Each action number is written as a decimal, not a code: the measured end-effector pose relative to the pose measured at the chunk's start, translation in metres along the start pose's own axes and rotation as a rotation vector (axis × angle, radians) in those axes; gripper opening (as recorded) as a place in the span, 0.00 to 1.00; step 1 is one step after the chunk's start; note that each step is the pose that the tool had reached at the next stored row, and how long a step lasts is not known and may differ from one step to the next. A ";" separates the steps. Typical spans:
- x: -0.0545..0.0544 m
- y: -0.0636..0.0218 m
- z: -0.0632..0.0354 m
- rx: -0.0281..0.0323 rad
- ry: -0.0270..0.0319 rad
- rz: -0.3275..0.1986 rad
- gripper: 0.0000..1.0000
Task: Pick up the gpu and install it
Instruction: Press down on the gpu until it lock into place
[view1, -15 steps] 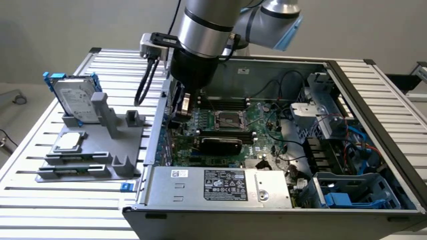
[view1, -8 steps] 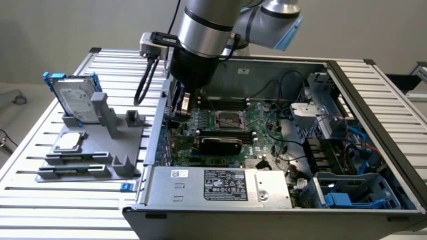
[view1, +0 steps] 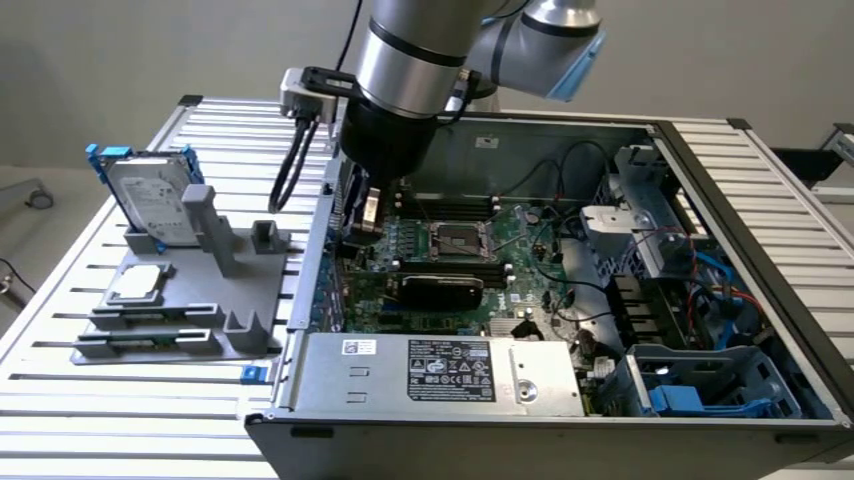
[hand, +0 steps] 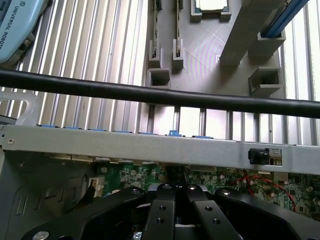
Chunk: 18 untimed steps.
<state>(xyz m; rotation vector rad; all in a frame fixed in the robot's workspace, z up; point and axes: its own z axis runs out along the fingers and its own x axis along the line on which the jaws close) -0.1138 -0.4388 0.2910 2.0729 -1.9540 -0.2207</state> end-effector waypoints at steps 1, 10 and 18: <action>0.000 0.0000 0.0001 0.0000 -0.0001 0.000 0.11; 0.000 -0.0006 0.0005 -0.0005 -0.0009 0.002 0.11; 0.002 -0.0134 -0.0103 -0.0018 -0.0011 0.002 0.11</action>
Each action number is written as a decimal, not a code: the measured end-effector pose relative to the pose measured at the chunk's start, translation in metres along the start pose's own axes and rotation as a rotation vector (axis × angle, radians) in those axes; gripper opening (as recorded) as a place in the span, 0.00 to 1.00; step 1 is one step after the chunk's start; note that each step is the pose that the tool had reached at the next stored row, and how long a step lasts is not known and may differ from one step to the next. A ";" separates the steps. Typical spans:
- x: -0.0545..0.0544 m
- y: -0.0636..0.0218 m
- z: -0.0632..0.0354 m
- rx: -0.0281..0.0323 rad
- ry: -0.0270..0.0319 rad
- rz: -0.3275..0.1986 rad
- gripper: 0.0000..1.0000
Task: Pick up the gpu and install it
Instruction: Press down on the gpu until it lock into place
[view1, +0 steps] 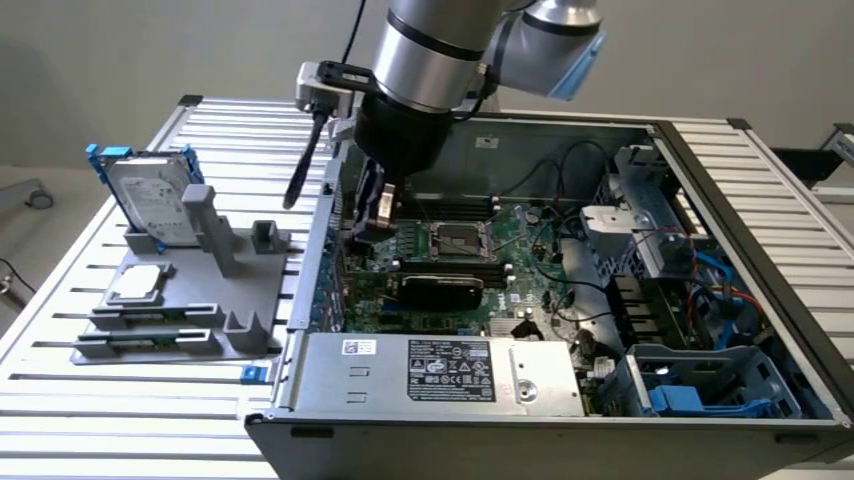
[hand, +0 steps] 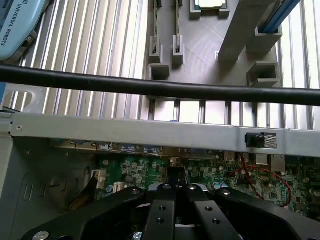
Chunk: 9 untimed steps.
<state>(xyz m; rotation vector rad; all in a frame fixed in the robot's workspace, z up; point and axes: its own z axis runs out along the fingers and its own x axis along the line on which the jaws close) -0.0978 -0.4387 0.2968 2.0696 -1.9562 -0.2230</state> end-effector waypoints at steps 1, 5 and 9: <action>0.000 -0.0029 -0.0009 0.0000 0.0000 0.000 0.11; 0.001 -0.0102 -0.0033 0.0253 0.0012 0.003 0.11; 0.001 -0.0150 -0.0047 0.0928 0.0037 0.009 0.11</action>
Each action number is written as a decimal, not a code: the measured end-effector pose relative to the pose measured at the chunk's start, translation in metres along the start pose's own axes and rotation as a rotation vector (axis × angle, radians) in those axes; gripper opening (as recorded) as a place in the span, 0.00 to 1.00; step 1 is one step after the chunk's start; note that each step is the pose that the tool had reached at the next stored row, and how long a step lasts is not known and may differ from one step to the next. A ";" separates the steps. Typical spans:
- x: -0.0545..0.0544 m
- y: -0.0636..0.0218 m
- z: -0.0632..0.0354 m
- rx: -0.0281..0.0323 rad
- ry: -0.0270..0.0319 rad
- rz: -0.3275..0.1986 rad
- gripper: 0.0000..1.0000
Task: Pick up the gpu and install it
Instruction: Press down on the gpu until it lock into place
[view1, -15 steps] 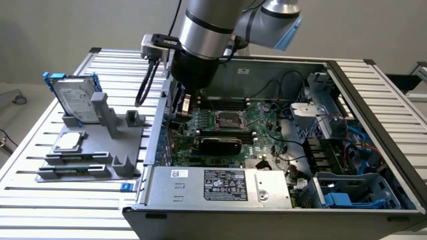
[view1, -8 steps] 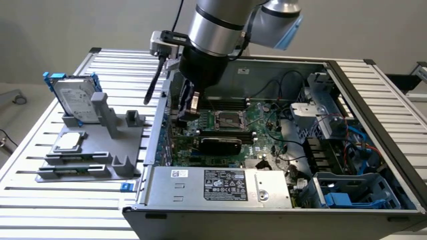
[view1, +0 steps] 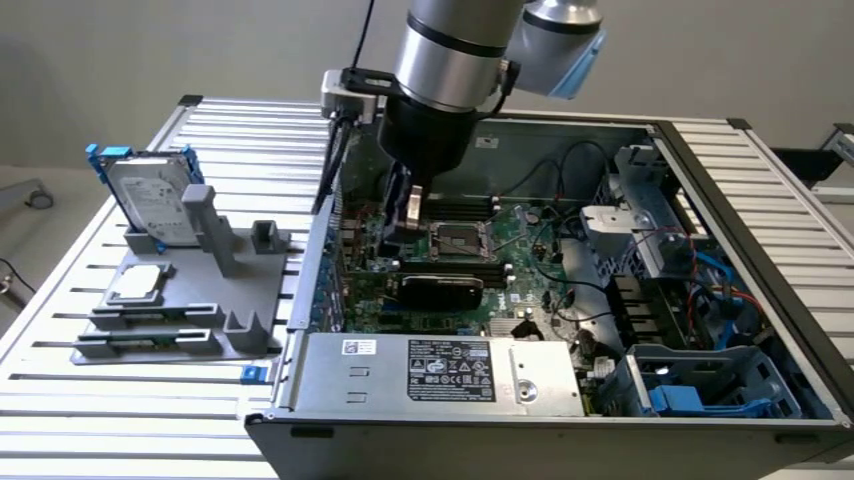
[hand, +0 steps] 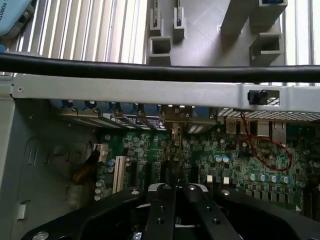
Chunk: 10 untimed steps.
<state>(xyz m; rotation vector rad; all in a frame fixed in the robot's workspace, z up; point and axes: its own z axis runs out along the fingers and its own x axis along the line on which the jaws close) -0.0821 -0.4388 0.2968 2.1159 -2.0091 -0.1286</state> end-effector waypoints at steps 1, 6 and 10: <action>0.000 -0.0010 -0.0002 0.0175 0.0007 0.002 0.11; 0.000 -0.0053 -0.0011 0.0460 -0.0001 0.004 0.11; 0.000 -0.0053 -0.0012 0.0458 0.0001 0.004 0.11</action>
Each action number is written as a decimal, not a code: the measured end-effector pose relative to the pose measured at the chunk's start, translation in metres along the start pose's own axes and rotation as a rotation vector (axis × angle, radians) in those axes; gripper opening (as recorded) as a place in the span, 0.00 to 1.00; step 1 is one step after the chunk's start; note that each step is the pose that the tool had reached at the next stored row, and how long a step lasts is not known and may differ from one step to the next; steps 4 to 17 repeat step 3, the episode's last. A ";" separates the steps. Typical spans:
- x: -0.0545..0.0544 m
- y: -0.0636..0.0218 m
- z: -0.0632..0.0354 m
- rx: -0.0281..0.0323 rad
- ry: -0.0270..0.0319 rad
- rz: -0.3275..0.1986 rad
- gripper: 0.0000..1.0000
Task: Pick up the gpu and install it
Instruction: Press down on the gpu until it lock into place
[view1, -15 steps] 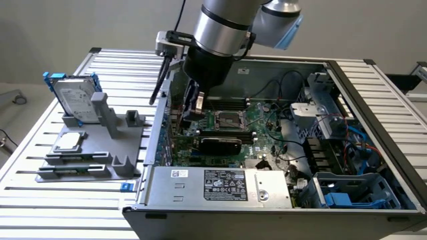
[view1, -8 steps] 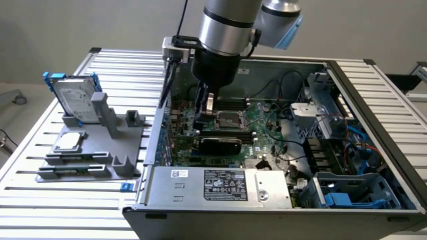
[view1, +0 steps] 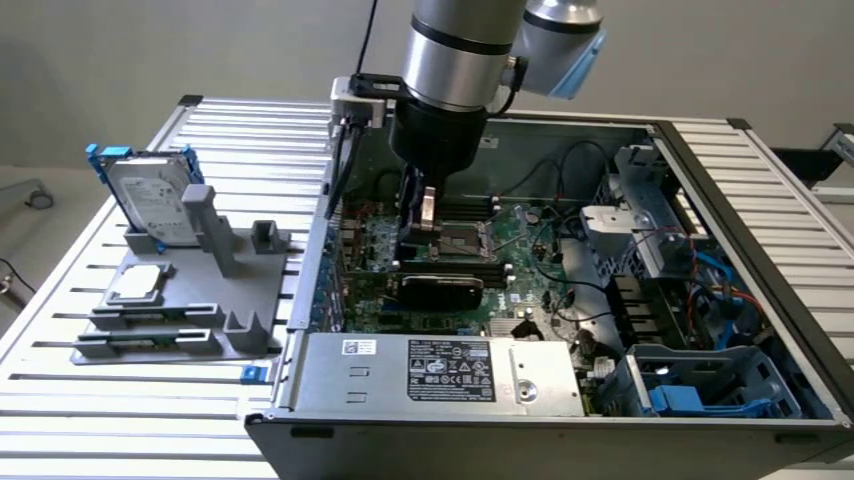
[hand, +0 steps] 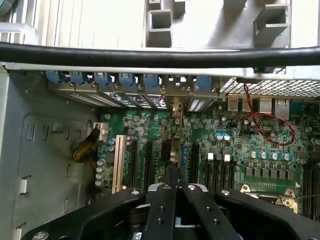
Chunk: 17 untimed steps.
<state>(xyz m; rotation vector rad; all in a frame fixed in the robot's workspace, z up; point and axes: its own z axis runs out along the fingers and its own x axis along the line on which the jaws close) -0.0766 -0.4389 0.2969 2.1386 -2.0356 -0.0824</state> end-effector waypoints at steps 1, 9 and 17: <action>0.000 0.0000 0.0000 0.0000 0.0001 0.000 0.11; 0.000 0.0000 0.0000 0.0000 0.0000 0.000 0.11; 0.000 0.0000 0.0000 0.0000 0.0000 0.000 0.11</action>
